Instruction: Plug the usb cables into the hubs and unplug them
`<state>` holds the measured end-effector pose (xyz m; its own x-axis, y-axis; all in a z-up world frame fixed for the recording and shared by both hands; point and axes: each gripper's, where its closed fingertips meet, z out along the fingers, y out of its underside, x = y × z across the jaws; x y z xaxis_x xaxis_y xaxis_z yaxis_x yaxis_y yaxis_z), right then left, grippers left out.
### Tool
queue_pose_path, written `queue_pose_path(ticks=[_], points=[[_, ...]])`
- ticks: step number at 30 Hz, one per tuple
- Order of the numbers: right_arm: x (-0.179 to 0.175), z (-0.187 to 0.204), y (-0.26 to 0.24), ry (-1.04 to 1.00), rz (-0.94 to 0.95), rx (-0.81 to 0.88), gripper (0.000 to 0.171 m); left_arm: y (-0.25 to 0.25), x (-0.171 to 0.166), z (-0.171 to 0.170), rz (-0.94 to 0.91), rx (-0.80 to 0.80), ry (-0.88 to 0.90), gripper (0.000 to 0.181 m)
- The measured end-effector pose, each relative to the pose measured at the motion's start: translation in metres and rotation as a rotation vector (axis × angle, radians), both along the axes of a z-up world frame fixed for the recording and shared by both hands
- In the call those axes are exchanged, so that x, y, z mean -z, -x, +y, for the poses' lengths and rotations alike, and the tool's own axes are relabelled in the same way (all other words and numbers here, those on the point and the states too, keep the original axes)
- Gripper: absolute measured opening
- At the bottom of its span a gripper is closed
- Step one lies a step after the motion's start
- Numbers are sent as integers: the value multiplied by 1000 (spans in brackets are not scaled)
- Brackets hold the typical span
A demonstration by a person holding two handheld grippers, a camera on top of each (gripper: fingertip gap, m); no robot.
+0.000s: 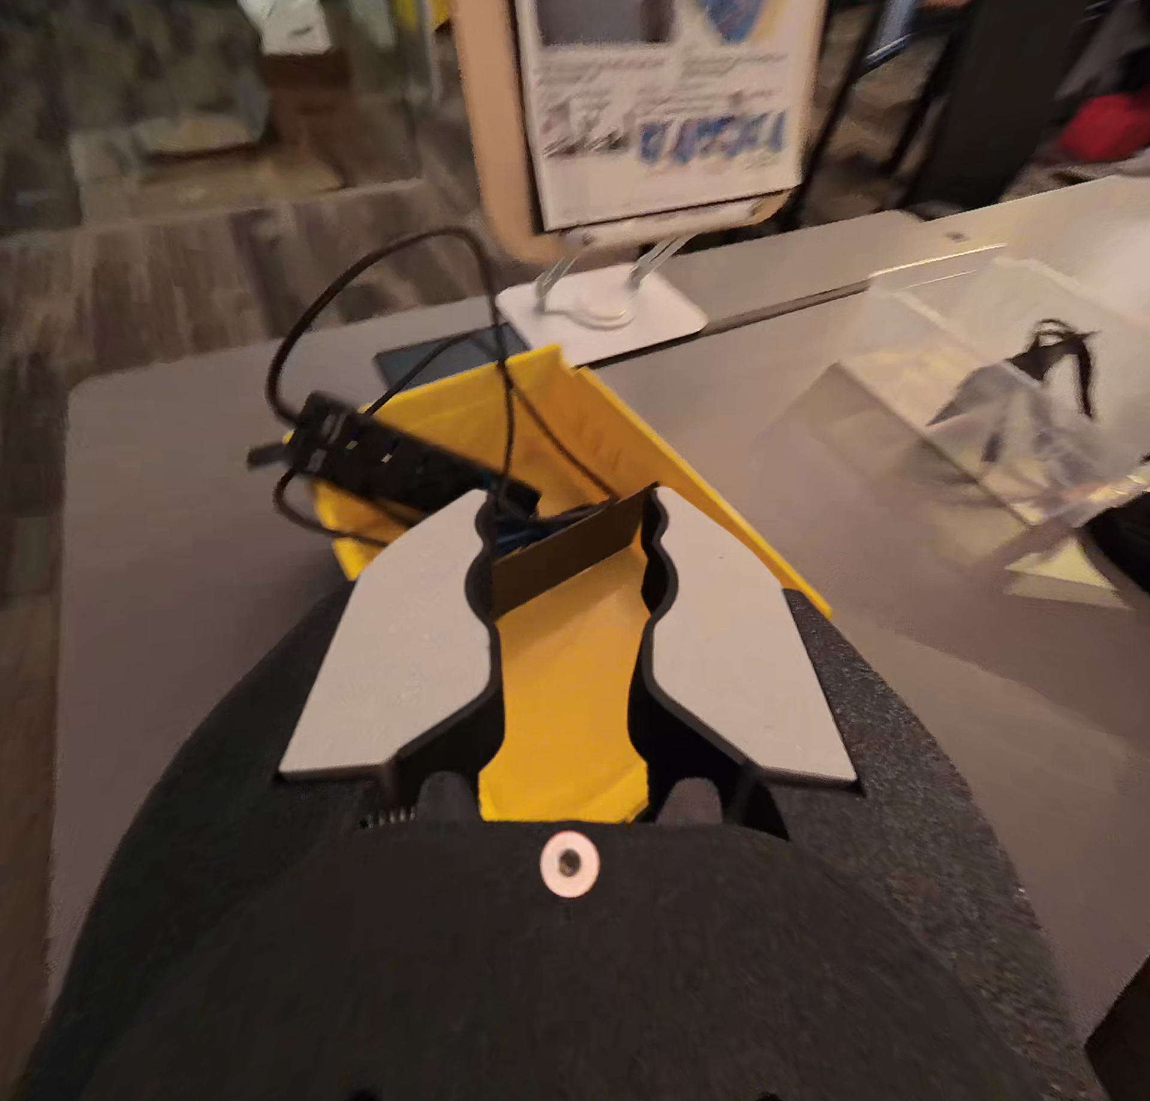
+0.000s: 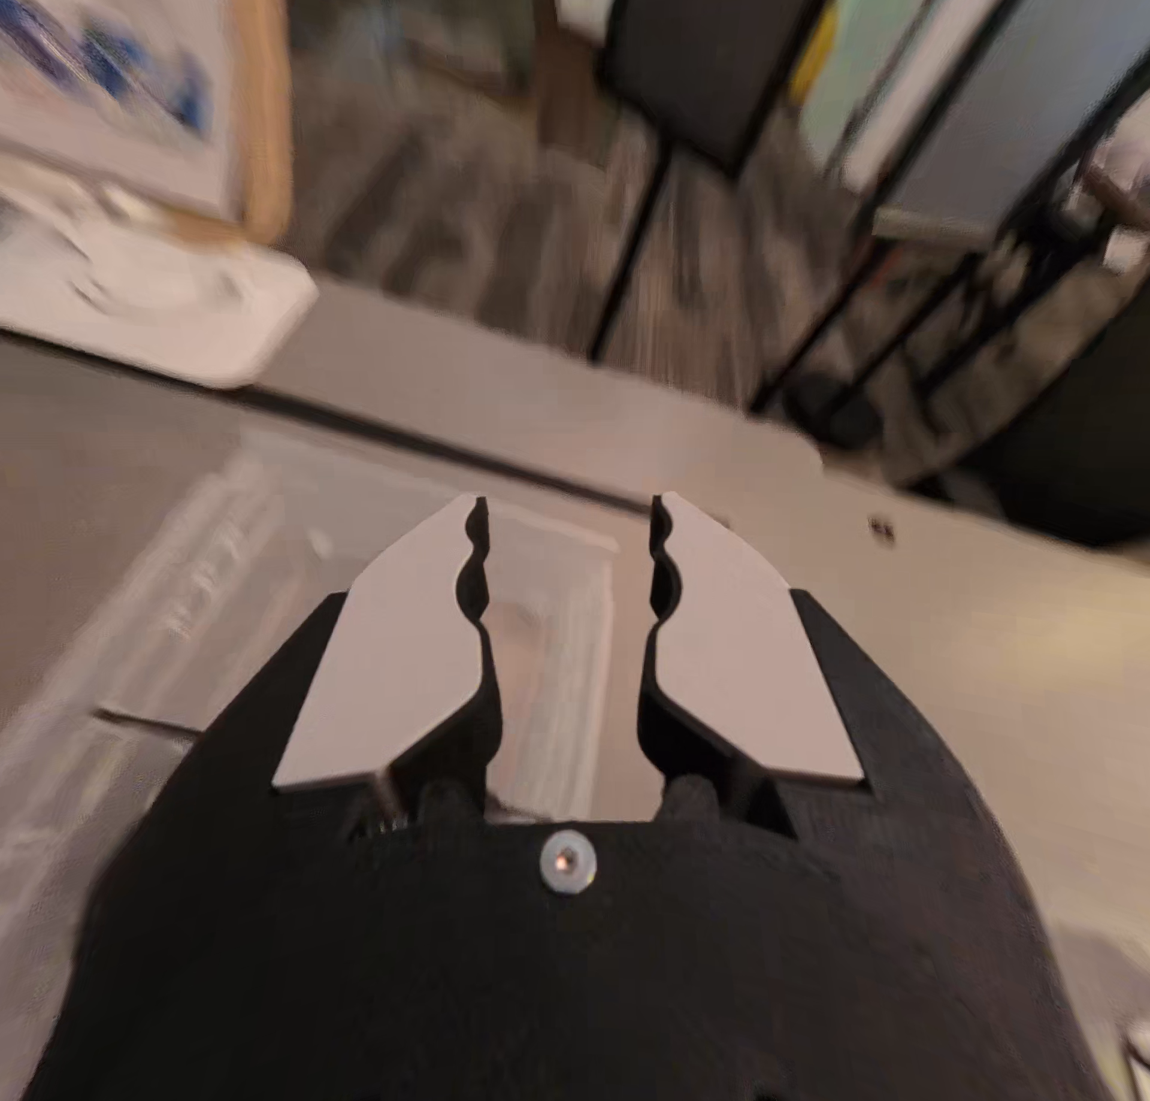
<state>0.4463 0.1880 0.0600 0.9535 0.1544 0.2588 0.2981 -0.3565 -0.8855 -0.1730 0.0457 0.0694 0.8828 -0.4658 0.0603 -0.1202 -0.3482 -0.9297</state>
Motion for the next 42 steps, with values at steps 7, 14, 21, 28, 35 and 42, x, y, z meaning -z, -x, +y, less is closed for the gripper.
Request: queue_pose_path(ticks=[7,14,21,28,35,42], points=[[-100,-45,133,-516,211,-459,55,-23,0,16,-187,146,-72,28],[-99,-53,164,-475,199,-616,62,-27,19,10,-32,177,-127,28],[-80,-49,157,-425,73,-602,60,-57,35,-4,47,280,-113,15],[-88,-56,158,-446,102,-629,59,-69,32,-27,-8,332,-172,0],[-87,-56,160,-433,118,-632,59,-59,20,-35,-39,311,-272,0],[-83,-57,163,-413,88,-637,59,-38,-13,4,-71,329,-302,8]])
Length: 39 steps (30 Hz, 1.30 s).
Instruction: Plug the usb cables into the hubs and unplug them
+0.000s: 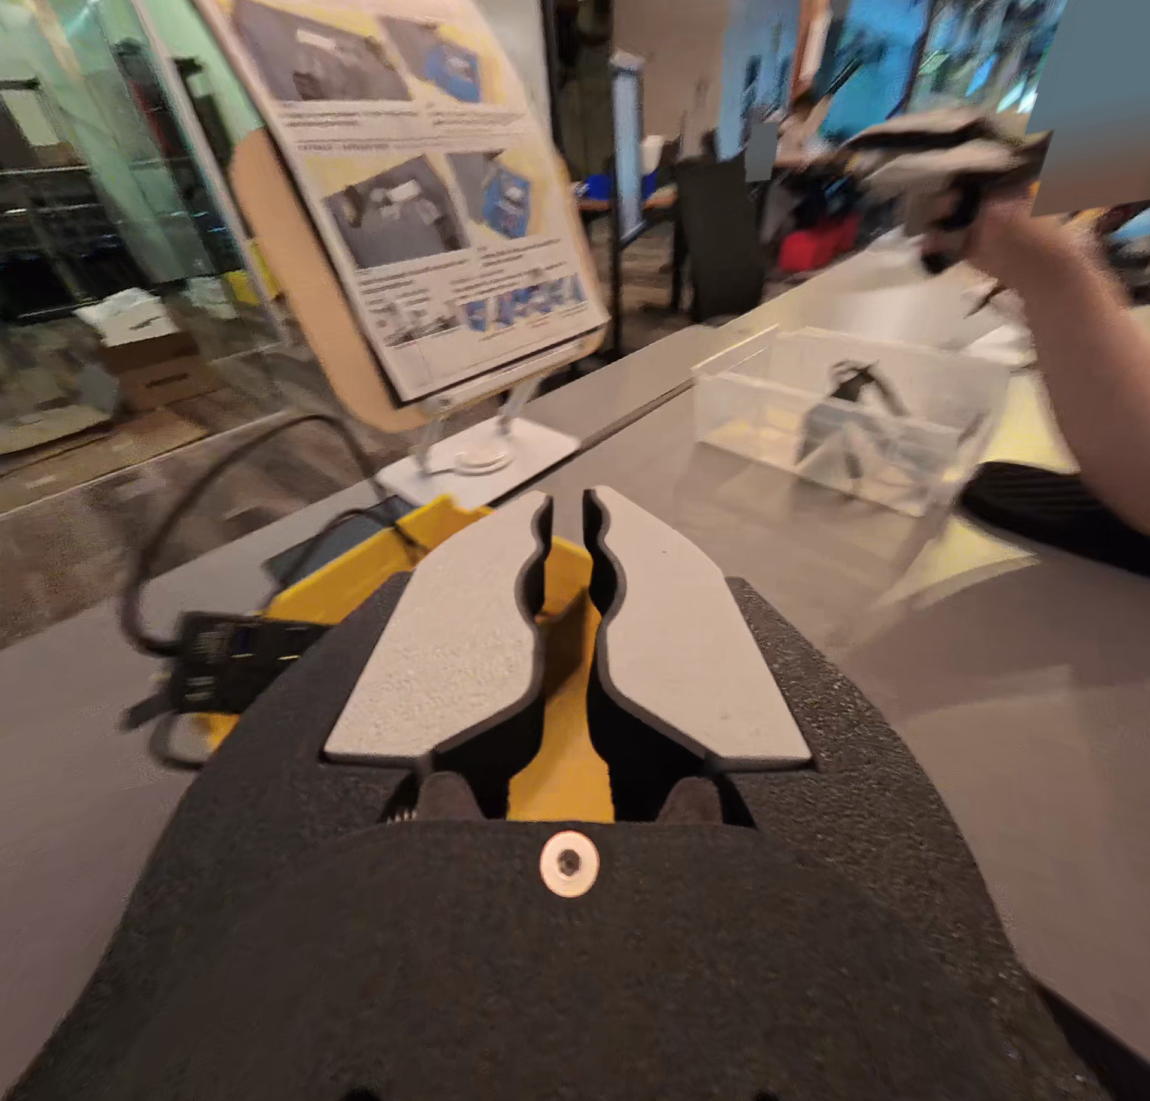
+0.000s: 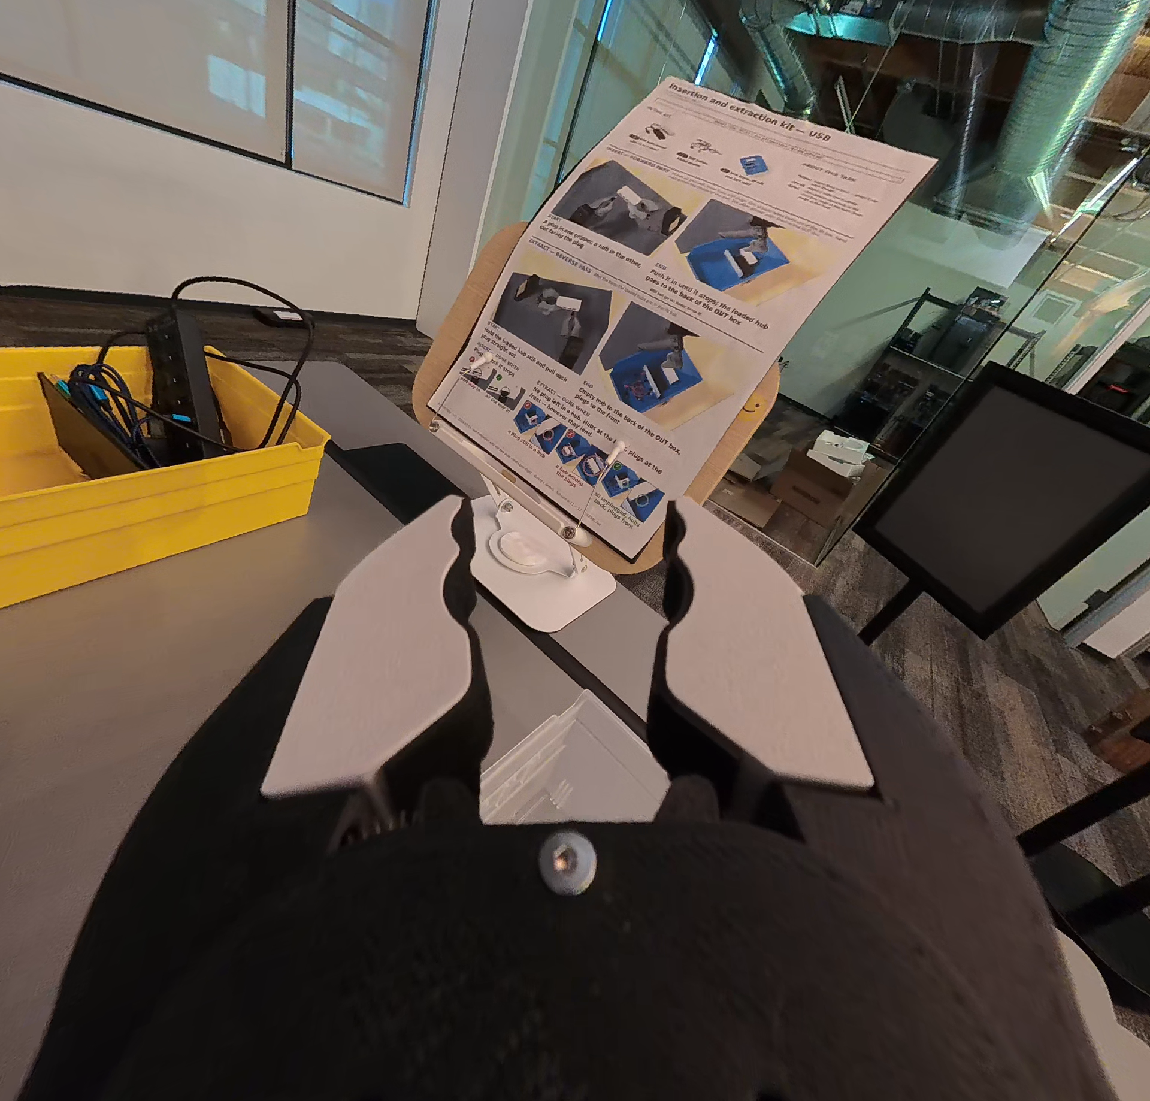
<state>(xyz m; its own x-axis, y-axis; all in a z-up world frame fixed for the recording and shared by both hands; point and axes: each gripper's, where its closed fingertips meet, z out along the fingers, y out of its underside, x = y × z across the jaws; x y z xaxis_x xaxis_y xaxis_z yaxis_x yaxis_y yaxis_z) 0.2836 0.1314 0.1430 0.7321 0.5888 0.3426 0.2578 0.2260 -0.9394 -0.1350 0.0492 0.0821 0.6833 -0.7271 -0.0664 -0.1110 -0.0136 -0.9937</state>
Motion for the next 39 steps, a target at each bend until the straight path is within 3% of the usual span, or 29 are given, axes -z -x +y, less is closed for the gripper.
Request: queue_pose_path(ticks=[2,3,4,8,13,16,19,26,31,39], points=[[3,1,0,11,-10,1,59,21,5,27,144,-98,41,15],[4,3,-1,15,-17,5,59,35,10,42,204,-168,82,30],[6,4,-3,17,-25,13,59,48,15,56,224,-230,128,46],[9,8,-8,28,-29,27,59,88,46,98,220,-409,357,63],[13,13,-11,47,-36,33,59,95,75,127,-45,-461,654,73],[16,13,-9,54,-49,31,59,106,84,143,-55,-557,666,73],[19,13,-7,54,-72,30,59,113,102,153,47,-641,707,80],[26,17,-6,60,-125,40,59,101,116,169,26,-598,759,66],[28,17,-6,56,-148,42,58,101,120,176,66,-565,691,57],[31,18,-3,57,-169,36,58,83,79,178,90,-539,536,28]])
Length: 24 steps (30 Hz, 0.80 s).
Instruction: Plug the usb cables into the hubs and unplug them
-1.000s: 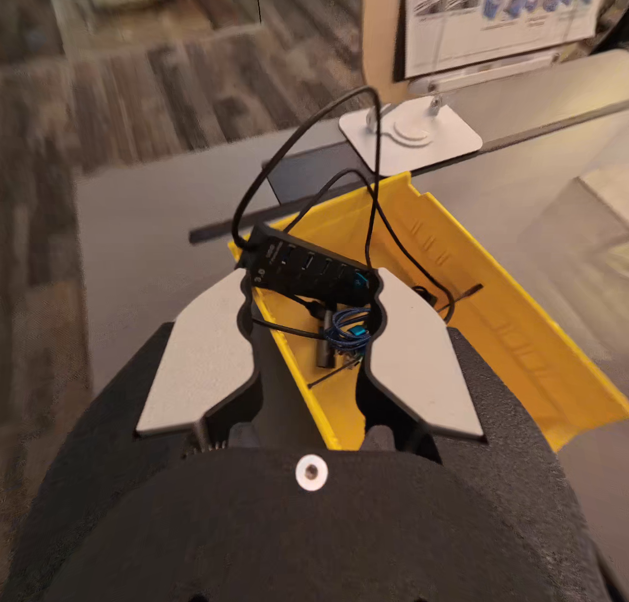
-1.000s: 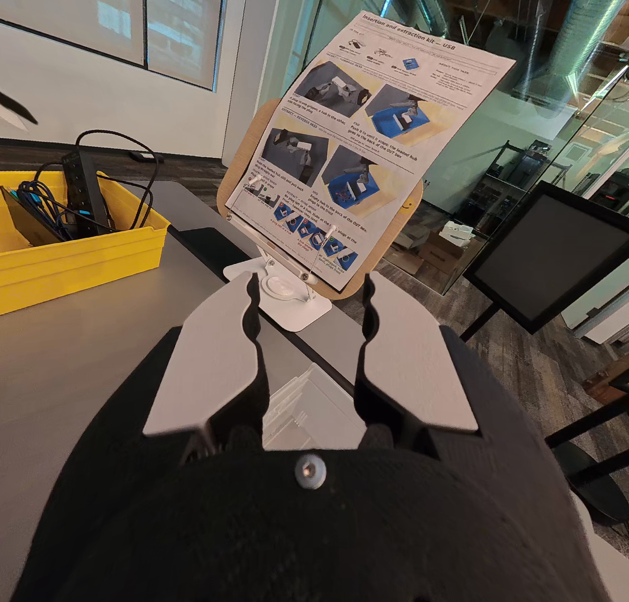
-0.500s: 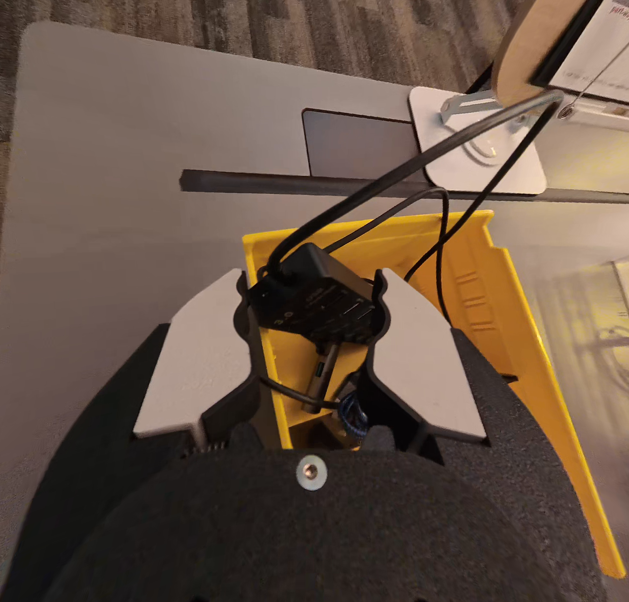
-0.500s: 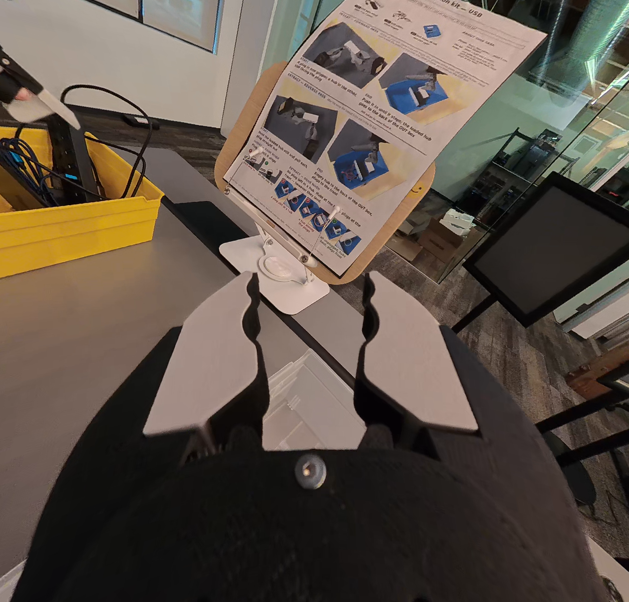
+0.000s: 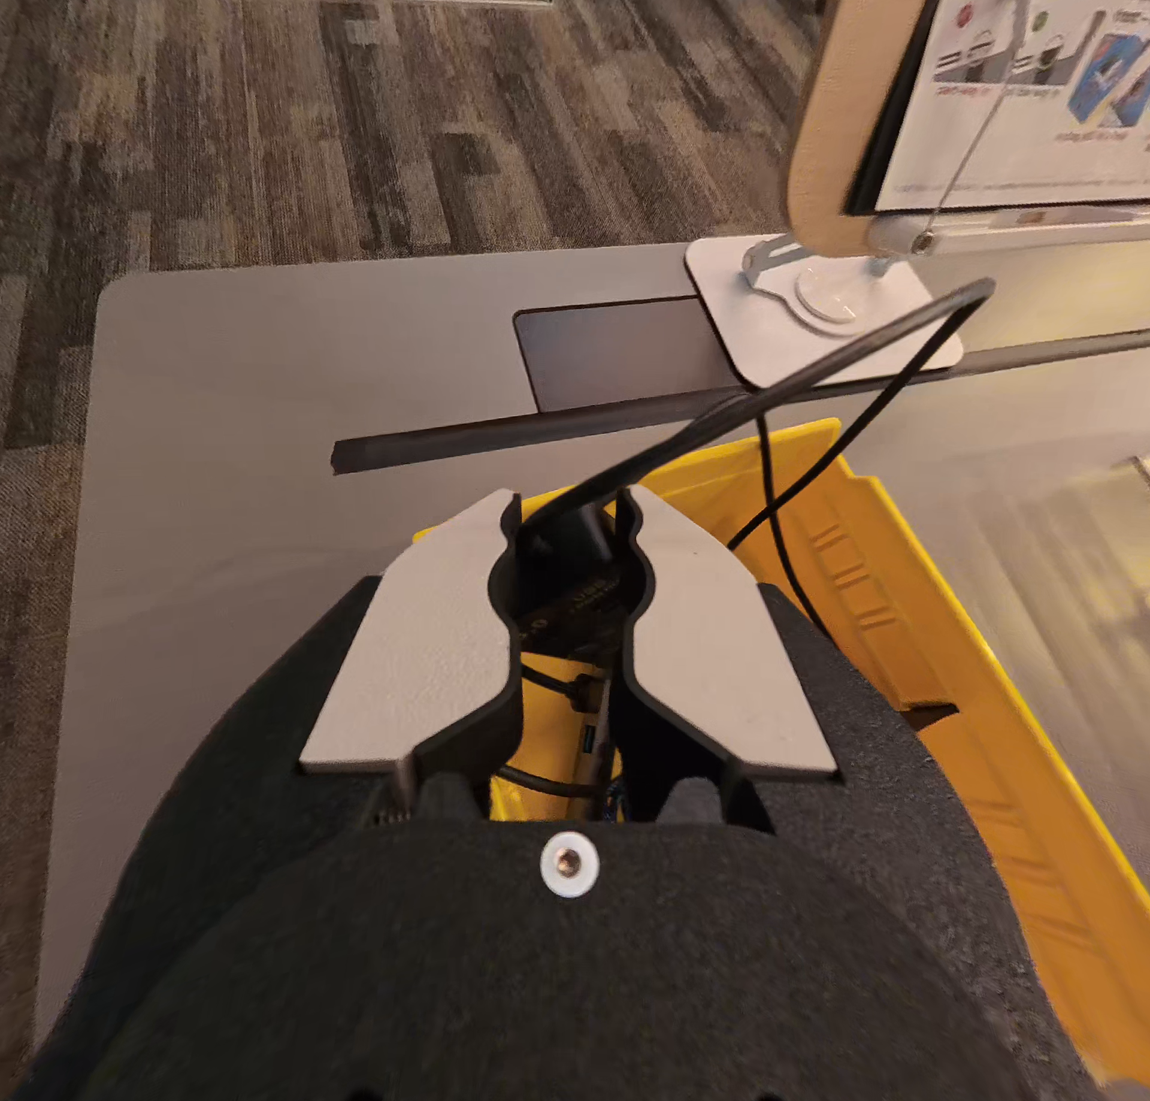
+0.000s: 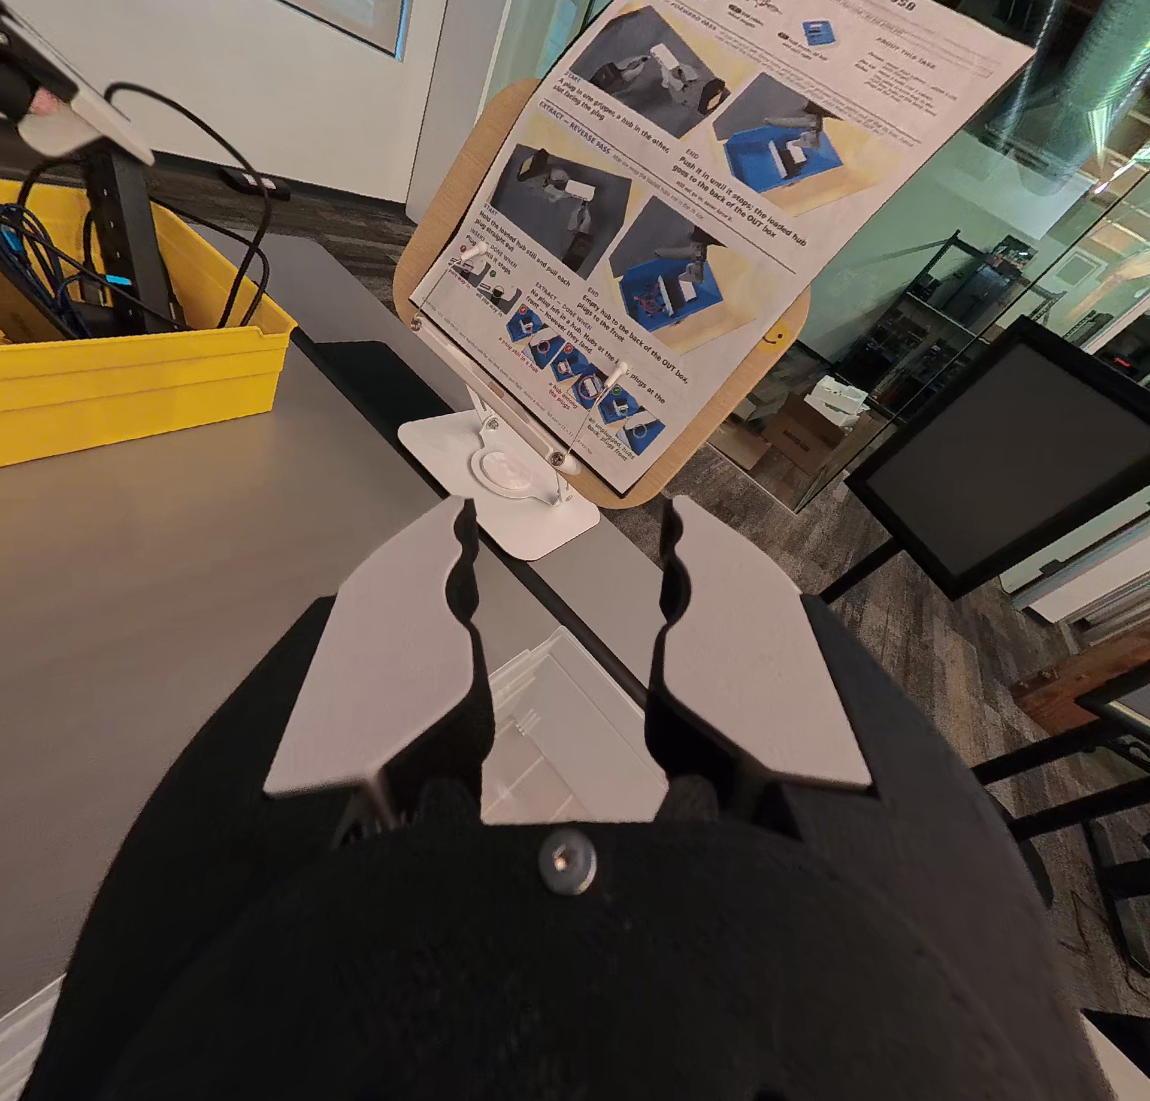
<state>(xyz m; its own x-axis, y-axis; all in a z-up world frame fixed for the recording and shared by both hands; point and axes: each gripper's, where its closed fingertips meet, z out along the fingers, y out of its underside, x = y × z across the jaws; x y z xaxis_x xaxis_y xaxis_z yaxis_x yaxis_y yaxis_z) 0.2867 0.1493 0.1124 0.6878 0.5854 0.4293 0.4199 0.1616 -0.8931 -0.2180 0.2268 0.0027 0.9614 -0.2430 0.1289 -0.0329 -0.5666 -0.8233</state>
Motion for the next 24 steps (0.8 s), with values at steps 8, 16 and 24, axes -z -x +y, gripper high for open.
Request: queue_pose_path(ticks=[8,16,24], points=[[2,-3,8,-6,-34,-20,57,-41,-52,-10,119,112,-117,14],[12,-4,19,-7,-120,-30,57,-76,-98,-28,306,199,-162,0],[25,-14,59,23,-135,-160,55,-106,-136,-53,409,288,-130,0]])
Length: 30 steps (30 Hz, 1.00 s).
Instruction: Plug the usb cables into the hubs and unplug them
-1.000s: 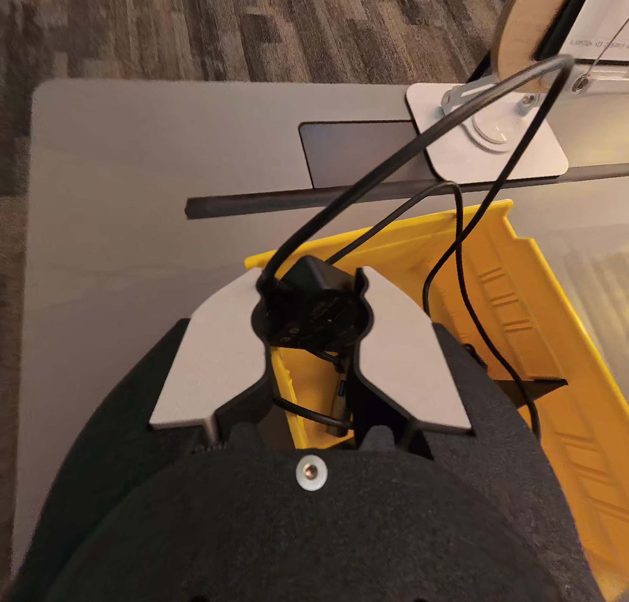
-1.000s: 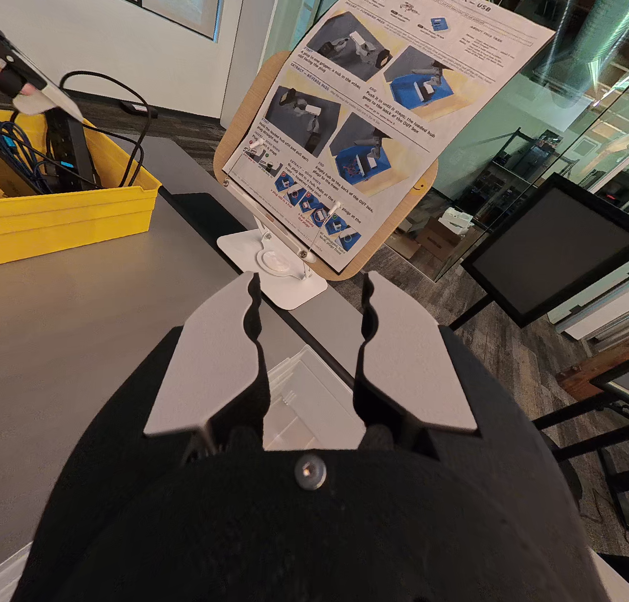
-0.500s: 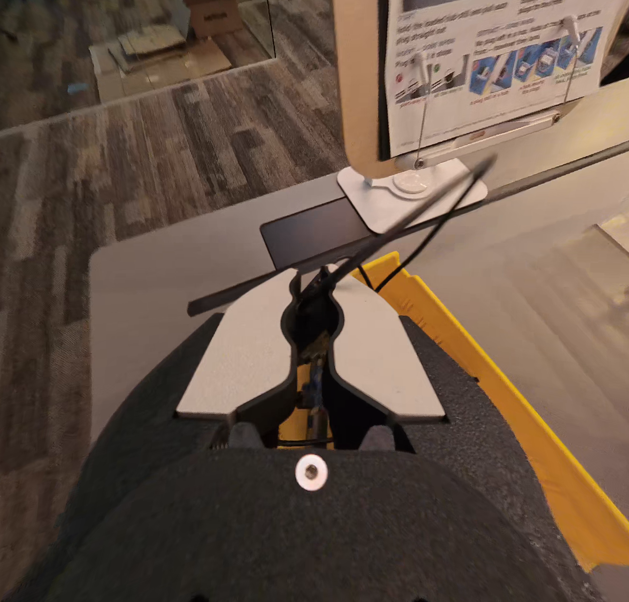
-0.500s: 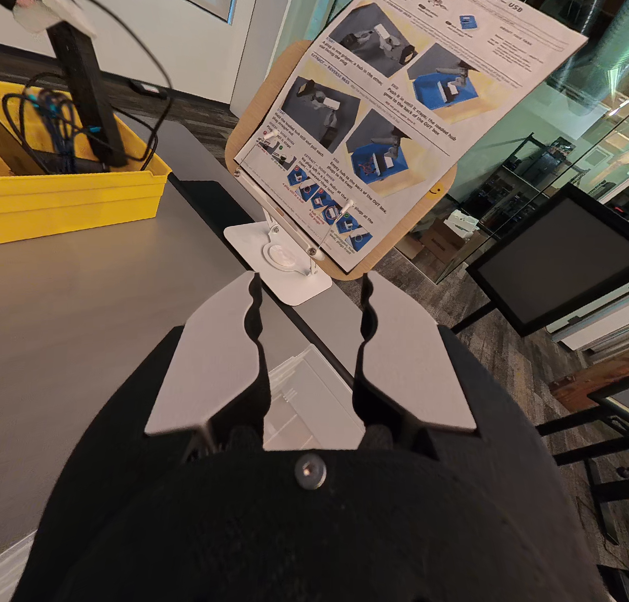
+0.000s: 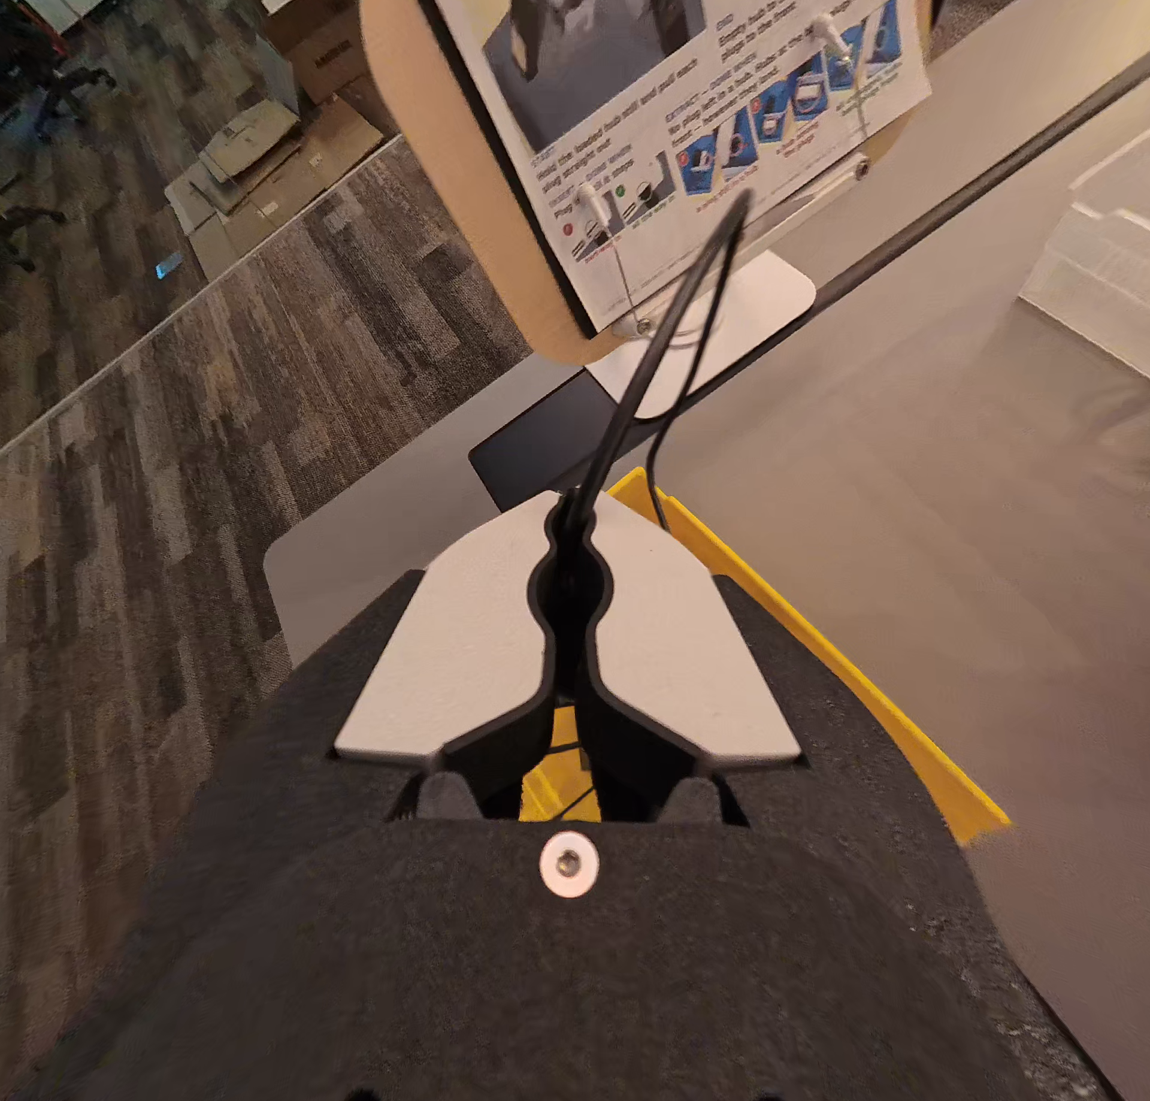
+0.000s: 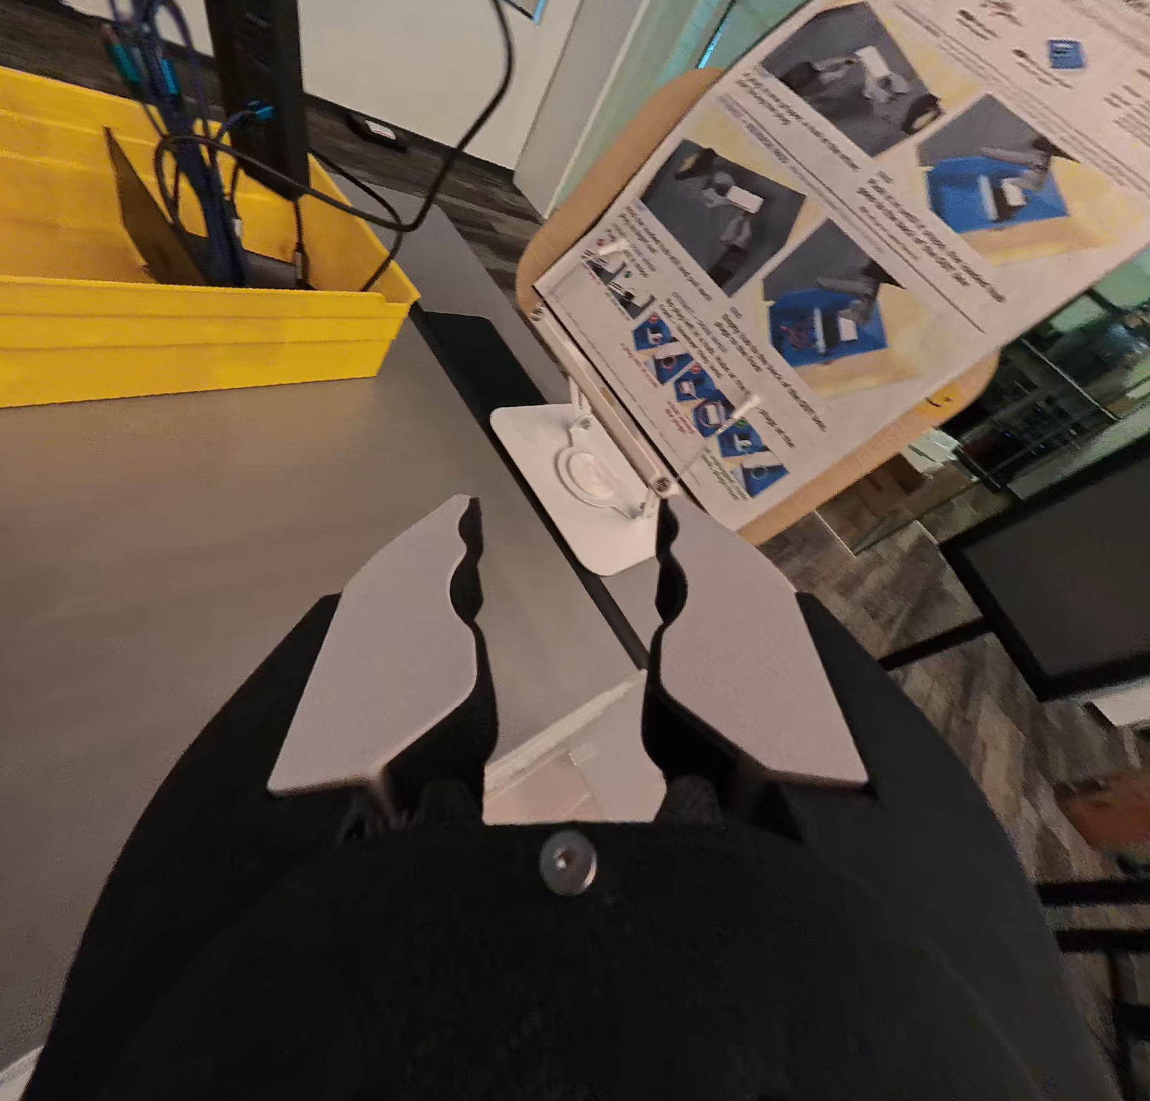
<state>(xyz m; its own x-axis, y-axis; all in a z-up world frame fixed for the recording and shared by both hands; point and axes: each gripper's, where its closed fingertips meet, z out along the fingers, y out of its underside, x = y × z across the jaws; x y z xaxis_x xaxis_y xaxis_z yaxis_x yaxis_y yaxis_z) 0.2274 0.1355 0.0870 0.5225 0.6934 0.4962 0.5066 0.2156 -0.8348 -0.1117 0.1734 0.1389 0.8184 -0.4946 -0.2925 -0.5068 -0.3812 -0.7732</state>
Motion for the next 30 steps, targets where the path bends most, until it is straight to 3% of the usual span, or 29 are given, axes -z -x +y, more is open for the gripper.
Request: queue_pose_path(ticks=[6,13,19,30], points=[[14,-16,48,49,22,-161,51,-18,-32,-20,117,54,-2,0],[32,-38,91,102,22,-299,46,-32,-16,-30,88,100,52,0],[27,-80,152,207,267,-545,47,-44,-15,-42,100,152,71,0],[23,-78,161,182,303,-492,50,-57,-69,-53,122,156,24,0]])
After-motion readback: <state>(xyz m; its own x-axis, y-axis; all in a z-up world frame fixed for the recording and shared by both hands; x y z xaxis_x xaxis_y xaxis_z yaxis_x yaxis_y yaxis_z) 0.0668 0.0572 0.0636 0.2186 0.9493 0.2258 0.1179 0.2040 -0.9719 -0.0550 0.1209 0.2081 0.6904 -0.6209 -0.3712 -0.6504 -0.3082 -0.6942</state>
